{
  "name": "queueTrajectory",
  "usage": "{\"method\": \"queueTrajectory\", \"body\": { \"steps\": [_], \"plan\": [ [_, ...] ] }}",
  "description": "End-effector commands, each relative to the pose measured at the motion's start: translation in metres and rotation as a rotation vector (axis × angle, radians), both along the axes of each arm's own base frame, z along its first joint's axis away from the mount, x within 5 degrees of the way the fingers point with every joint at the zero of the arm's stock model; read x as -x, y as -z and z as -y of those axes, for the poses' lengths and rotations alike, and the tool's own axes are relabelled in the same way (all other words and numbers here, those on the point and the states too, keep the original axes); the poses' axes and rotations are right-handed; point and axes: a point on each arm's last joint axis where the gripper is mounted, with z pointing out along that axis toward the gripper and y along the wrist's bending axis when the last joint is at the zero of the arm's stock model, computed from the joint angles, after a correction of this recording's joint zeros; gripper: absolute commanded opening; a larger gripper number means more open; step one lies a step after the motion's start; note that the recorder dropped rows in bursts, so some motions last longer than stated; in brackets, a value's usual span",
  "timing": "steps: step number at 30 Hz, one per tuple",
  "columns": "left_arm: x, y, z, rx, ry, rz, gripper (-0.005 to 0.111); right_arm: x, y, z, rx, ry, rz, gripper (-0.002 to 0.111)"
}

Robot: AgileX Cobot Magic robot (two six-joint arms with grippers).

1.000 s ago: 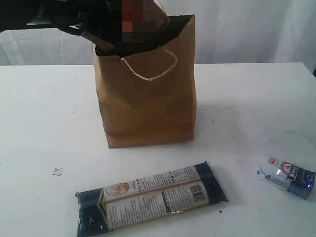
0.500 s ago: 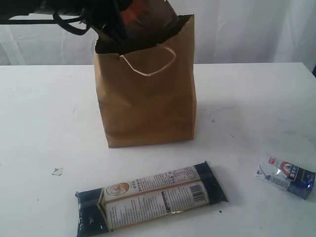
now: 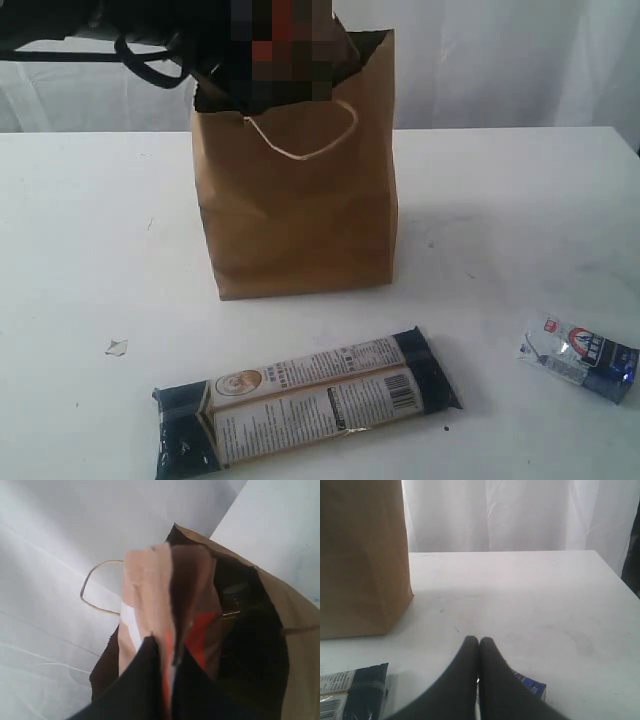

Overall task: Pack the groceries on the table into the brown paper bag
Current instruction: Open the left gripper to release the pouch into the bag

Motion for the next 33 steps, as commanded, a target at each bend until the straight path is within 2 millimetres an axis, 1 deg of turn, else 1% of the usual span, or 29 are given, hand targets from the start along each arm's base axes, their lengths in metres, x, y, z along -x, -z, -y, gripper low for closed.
{"method": "queueTrajectory", "body": {
  "steps": [1,5,10,11,13,14,16,17,18,31,33],
  "plan": [
    [0.001,-0.004,0.002,0.009,0.017,0.027,0.0,0.0,0.001,0.0,-0.012,0.005,0.004,0.0],
    [-0.005,0.005,0.008,-0.003,0.024,0.019,0.0,0.0,0.001,0.0,-0.041,0.009,0.003,0.0],
    [-0.007,0.008,0.009,-0.006,0.025,0.012,0.0,0.0,0.001,0.0,-0.041,0.009,0.003,0.0],
    [-0.007,0.008,0.009,0.001,0.024,0.006,0.004,0.0,0.001,0.0,-0.041,0.009,0.003,0.0],
    [-0.007,0.007,0.01,0.006,0.028,0.012,0.02,0.0,0.001,0.0,-0.041,0.009,0.003,0.0],
    [-0.007,0.007,0.01,0.01,0.031,0.016,0.032,0.0,0.001,0.0,-0.041,0.009,0.003,0.0],
    [-0.007,0.005,0.011,0.021,0.04,0.029,0.051,0.0,0.001,0.0,-0.041,0.009,0.003,0.0],
    [-0.007,0.005,0.011,0.027,0.044,0.035,0.056,0.0,0.001,0.0,-0.041,0.009,0.003,0.0],
    [-0.007,0.004,0.012,0.031,0.047,0.04,0.059,0.0,0.001,0.0,-0.041,0.009,0.003,0.0],
    [-0.007,0.004,0.012,0.032,0.047,0.04,0.059,0.0,0.001,0.0,-0.041,0.009,0.003,0.0],
    [-0.005,0.001,0.01,0.038,0.047,0.047,0.059,0.0,0.001,0.0,-0.041,0.009,0.003,0.0]
  ]
}}
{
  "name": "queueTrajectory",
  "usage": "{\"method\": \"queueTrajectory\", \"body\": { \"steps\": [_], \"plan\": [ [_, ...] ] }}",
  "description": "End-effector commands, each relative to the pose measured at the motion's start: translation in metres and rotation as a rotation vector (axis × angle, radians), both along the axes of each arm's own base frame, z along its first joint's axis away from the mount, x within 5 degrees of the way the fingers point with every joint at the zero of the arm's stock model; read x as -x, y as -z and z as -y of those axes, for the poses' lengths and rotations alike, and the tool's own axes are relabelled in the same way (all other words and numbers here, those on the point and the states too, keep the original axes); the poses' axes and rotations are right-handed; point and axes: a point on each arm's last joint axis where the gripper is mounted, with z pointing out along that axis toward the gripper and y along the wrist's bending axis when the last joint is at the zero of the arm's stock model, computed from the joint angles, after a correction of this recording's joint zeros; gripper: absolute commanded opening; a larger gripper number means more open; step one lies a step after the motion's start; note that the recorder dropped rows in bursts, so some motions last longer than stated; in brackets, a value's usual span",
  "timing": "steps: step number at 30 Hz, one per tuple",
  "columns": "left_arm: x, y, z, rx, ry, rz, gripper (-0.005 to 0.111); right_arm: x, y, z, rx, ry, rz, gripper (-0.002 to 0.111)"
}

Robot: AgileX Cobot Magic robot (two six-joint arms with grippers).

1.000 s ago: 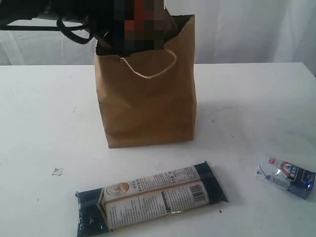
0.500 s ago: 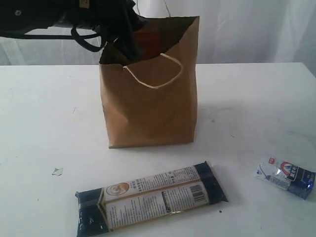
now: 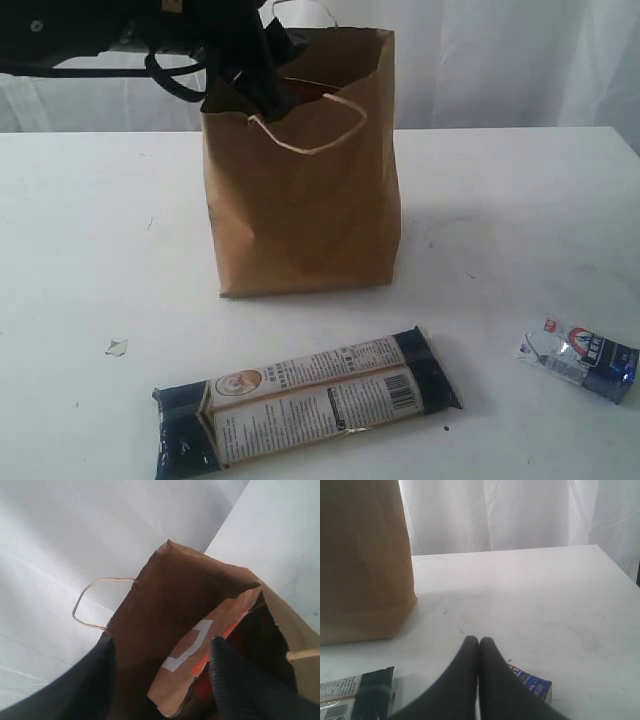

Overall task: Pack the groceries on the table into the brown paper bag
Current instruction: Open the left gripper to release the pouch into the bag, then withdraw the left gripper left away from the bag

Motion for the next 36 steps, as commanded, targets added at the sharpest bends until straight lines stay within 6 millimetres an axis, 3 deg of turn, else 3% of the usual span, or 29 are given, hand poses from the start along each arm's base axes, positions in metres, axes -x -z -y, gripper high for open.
{"method": "queueTrajectory", "body": {
  "steps": [1,20,28,36],
  "plan": [
    [0.006,-0.012,-0.004,0.034,0.005,0.028,0.059,0.0,0.001,0.0,0.006,0.003,0.008,0.0],
    [0.052,-0.064,-0.056,0.031,-0.092,0.064,0.059,0.0,0.001,0.0,0.006,0.003,0.008,0.0],
    [0.083,-0.084,-0.096,0.035,-0.19,0.028,0.059,0.0,0.001,0.0,0.006,0.003,0.008,0.0],
    [0.113,-0.099,-0.149,0.175,-0.381,-0.035,0.056,0.0,0.001,0.0,0.006,0.003,0.008,0.0]
  ]
}}
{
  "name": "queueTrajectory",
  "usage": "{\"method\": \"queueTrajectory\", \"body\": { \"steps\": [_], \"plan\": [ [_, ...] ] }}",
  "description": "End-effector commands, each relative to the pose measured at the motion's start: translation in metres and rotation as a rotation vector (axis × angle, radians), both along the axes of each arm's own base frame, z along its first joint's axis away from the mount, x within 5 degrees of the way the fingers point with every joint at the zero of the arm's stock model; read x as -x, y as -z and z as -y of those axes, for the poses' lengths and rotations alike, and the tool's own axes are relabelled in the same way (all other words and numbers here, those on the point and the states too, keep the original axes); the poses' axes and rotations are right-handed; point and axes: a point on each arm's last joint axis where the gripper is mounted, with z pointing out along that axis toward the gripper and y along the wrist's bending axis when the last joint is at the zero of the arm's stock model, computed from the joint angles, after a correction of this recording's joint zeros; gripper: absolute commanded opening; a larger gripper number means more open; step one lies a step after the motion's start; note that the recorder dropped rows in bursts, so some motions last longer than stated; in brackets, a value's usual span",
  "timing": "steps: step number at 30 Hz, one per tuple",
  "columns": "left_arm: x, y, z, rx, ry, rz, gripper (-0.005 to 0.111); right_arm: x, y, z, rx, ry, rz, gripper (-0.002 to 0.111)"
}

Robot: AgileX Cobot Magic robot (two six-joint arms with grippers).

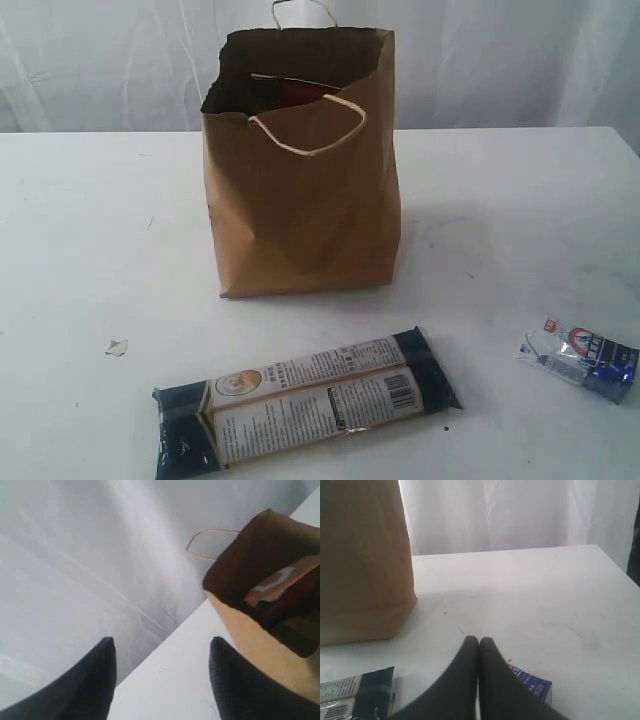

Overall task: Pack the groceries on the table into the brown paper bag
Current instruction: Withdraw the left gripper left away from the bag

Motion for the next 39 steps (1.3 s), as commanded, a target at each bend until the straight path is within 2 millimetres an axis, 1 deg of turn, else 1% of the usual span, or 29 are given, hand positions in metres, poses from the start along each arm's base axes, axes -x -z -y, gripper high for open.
{"method": "queueTrajectory", "body": {
  "steps": [1,5,8,10,12,14,17,21,24,28,31,33,39],
  "plan": [
    [0.019,-0.004,-0.028,0.091,-0.109,-0.044,0.054,0.0,0.001,0.0,0.006,0.003,0.008,0.0],
    [0.035,0.01,-0.048,0.112,-0.181,-0.09,0.042,0.0,0.001,0.0,0.006,0.003,0.008,0.0],
    [0.047,0.025,-0.062,0.123,-0.236,-0.126,0.034,0.0,0.001,0.0,0.006,0.003,0.008,0.0],
    [0.054,0.041,-0.069,0.102,-0.279,-0.182,0.03,0.0,0.001,0.0,0.006,0.003,0.008,0.0],
    [0.057,0.059,-0.073,0.069,-0.311,-0.265,0.03,0.0,0.001,0.0,0.006,0.003,0.008,0.0],
    [0.059,0.078,-0.072,0.026,-0.318,-0.37,0.03,0.0,0.001,0.0,0.006,0.003,0.008,0.0],
    [0.063,0.1,-0.065,-0.019,-0.246,-0.513,0.037,0.0,0.001,0.0,0.006,0.003,0.008,0.0],
    [0.066,0.126,-0.039,-0.021,0.003,-0.667,0.05,0.0,0.001,0.0,0.006,0.003,0.008,0.0],
    [0.058,0.146,-0.023,-0.061,0.121,-0.751,0.059,0.0,0.001,0.0,0.006,0.003,0.008,0.0],
    [0.045,0.169,-0.006,-0.103,0.213,-0.831,0.069,0.0,0.001,0.0,0.006,0.003,0.008,0.0],
    [0.036,0.175,0.005,-0.091,0.234,-0.808,0.07,0.0,0.001,0.0,0.006,0.003,0.008,0.0],
    [0.032,0.174,0.008,-0.076,0.236,-0.774,0.07,0.0,0.001,0.0,0.006,0.003,0.008,0.0],
    [0.023,0.167,0.012,0.026,0.197,-0.679,0.07,0.0,0.001,0.0,0.006,0.003,0.008,0.0]
  ]
}}
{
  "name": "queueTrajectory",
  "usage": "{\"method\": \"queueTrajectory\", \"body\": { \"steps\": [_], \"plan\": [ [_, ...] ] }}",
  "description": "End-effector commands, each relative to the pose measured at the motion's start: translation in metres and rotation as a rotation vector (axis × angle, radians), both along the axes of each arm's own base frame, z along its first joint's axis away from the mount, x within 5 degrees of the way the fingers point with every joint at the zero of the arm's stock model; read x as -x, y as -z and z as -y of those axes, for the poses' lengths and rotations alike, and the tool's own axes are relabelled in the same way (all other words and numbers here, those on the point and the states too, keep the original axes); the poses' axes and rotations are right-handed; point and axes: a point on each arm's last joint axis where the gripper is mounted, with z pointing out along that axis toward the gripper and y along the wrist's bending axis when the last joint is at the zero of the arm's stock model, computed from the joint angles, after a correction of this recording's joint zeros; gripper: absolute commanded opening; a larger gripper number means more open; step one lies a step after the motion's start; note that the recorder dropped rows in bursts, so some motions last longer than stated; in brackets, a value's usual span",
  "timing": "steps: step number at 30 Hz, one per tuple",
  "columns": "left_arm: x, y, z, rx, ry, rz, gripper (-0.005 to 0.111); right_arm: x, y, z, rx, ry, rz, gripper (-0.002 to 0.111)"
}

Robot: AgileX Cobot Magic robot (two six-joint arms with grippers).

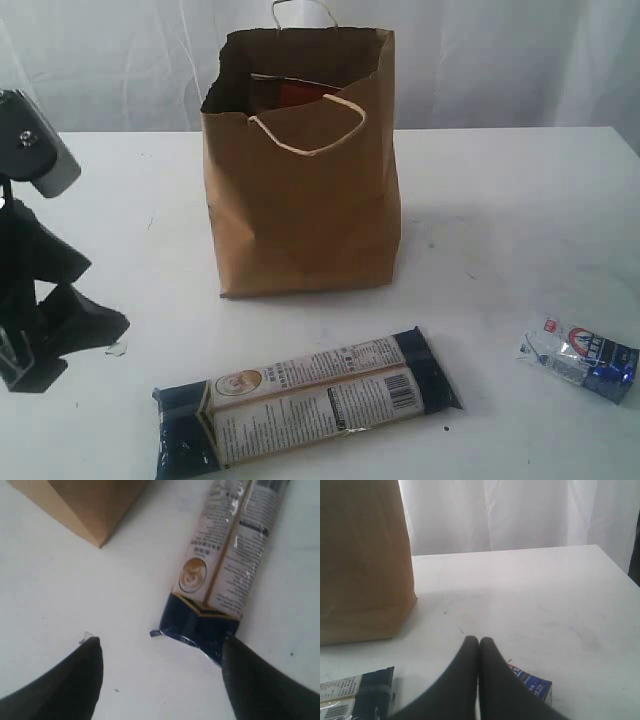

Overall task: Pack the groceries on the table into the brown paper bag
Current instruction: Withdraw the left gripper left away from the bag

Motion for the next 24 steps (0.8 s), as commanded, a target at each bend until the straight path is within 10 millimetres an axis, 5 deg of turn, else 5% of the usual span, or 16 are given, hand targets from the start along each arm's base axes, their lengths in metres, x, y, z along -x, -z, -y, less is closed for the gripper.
{"method": "queueTrajectory", "body": {
  "steps": [1,12,17,21,24],
  "plan": [
    [-0.004,-0.005,0.003,0.075,-0.05,0.036,0.07,0.0,0.001,0.0,0.006,0.003,0.008,0.0],
    [-0.005,-0.008,0.005,0.126,-0.077,0.053,0.069,0.0,0.001,0.0,0.006,0.003,0.008,0.0],
    [0.003,-0.02,-0.001,0.171,-0.089,0.112,0.04,0.0,0.001,0.0,0.006,0.003,0.008,0.0],
    [0.035,-0.031,-0.021,0.265,-0.122,0.177,0.002,0.0,0.001,0.0,0.006,0.003,0.008,0.0],
    [0.059,-0.028,-0.04,0.307,-0.17,0.223,0.0,0.0,0.001,0.0,0.006,0.003,0.008,0.0]
  ]
}}
